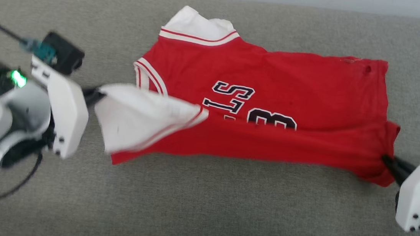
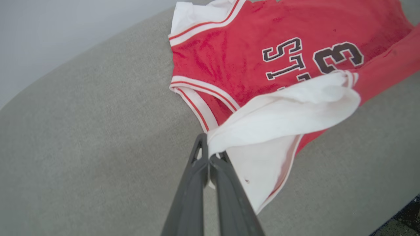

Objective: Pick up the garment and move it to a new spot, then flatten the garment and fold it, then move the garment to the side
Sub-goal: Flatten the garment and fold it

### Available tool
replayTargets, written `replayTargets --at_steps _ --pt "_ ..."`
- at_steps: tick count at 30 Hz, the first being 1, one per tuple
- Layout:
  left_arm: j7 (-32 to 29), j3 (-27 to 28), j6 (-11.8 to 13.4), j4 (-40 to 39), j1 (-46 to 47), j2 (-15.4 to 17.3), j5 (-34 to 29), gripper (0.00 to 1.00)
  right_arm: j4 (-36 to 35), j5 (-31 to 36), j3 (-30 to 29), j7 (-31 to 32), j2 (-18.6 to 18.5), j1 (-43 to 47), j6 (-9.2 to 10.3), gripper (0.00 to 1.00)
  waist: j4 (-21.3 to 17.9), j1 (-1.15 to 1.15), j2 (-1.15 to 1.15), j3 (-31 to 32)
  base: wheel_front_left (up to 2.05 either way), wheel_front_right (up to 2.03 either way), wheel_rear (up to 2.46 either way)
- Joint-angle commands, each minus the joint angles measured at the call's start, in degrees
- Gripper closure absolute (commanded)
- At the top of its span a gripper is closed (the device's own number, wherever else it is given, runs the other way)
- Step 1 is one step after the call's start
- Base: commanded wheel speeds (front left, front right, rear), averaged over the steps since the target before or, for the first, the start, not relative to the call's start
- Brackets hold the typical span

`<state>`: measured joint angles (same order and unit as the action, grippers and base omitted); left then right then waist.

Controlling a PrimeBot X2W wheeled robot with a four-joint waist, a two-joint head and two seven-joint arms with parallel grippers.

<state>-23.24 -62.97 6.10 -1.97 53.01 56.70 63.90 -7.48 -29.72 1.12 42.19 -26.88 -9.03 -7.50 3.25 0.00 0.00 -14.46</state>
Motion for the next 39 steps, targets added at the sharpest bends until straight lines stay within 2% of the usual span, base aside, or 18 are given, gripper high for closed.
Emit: replayTargets --at_steps 1,7,11,16,22,23,24,26,27,28,29,36,39 --pt "0.4 0.2 -1.5 2.6 2.1 -1.3 -1.2 1.00 0.7 1.5 -0.7 0.2 0.9 -1.3 0.03 1.00 -0.6 0.00 0.00 -0.7 0.00 0.00 0.00" --pt "2.6 -0.7 -8.8 16.6 8.0 -8.1 -4.7 1.00 5.0 7.5 -2.1 0.9 6.4 -7.1 0.03 1.00 -2.2 0.00 0.00 -2.9 0.00 0.00 0.00" --pt "4.0 -1.8 -11.5 25.3 10.0 -12.3 -5.9 1.00 8.6 9.7 -1.0 1.1 8.5 -10.1 0.02 1.00 -3.1 0.00 0.00 -4.2 0.00 0.00 0.00" --pt "4.2 -4.2 -13.3 37.4 11.4 -18.1 -4.4 1.00 14.2 10.1 1.9 -0.1 9.9 -14.5 0.02 1.00 -3.9 0.00 0.00 -5.8 0.00 0.00 0.00" --pt "1.8 -6.9 -13.5 43.2 11.3 -21.3 -0.3 1.00 19.0 10.0 4.4 0.1 9.8 -18.2 0.02 1.00 -4.4 0.00 0.00 -6.6 0.00 0.00 0.00" --pt "1.1 -7.3 -13.5 43.8 11.4 -21.5 0.6 1.00 19.5 9.8 4.7 0.0 9.8 -18.8 0.02 0.96 -4.4 0.00 0.00 -6.7 0.00 0.00 0.00" --pt "0.6 -7.5 -13.5 44.4 11.3 -21.7 1.6 1.00 20.0 9.6 5.0 0.0 9.8 -19.4 0.02 0.87 -4.5 0.00 0.00 -6.7 0.00 0.00 0.00" --pt "-0.2 -7.7 -13.5 45.5 11.9 -21.8 3.0 0.58 20.5 9.6 5.7 0.0 9.4 -20.0 0.02 0.60 -4.4 0.00 0.00 -6.5 0.00 0.00 0.00" --pt "-0.1 -7.1 -13.5 45.9 12.4 -22.0 4.4 0.26 20.6 9.4 5.9 -0.1 9.3 -20.3 0.02 0.38 -4.4 0.00 0.00 -6.3 0.00 0.00 0.00" --pt "-0.2 -6.4 -13.5 46.3 12.7 -22.2 5.8 0.00 20.6 9.4 5.8 -0.3 9.2 -20.6 0.02 0.09 -4.4 0.00 0.00 -6.1 0.00 0.00 0.00" --pt "-0.3 -6.3 -13.5 46.5 13.2 -22.3 6.1 0.00 20.6 9.3 5.8 -0.2 9.1 -20.6 0.02 0.00 -4.3 0.00 0.00 -5.8 0.00 0.00 0.00" --pt "-1.5 -7.2 -13.5 44.2 14.2 -20.6 7.8 0.00 16.4 8.9 3.6 -2.1 8.4 -18.0 0.02 0.00 -3.7 0.00 0.00 -4.3 0.00 0.00 0.00" --pt "-1.9 -7.5 -13.5 42.1 13.8 -19.2 8.3 0.00 13.1 9.7 0.5 -4.0 9.4 -16.2 0.02 0.00 -3.4 0.00 0.00 -3.7 0.00 0.00 0.00"
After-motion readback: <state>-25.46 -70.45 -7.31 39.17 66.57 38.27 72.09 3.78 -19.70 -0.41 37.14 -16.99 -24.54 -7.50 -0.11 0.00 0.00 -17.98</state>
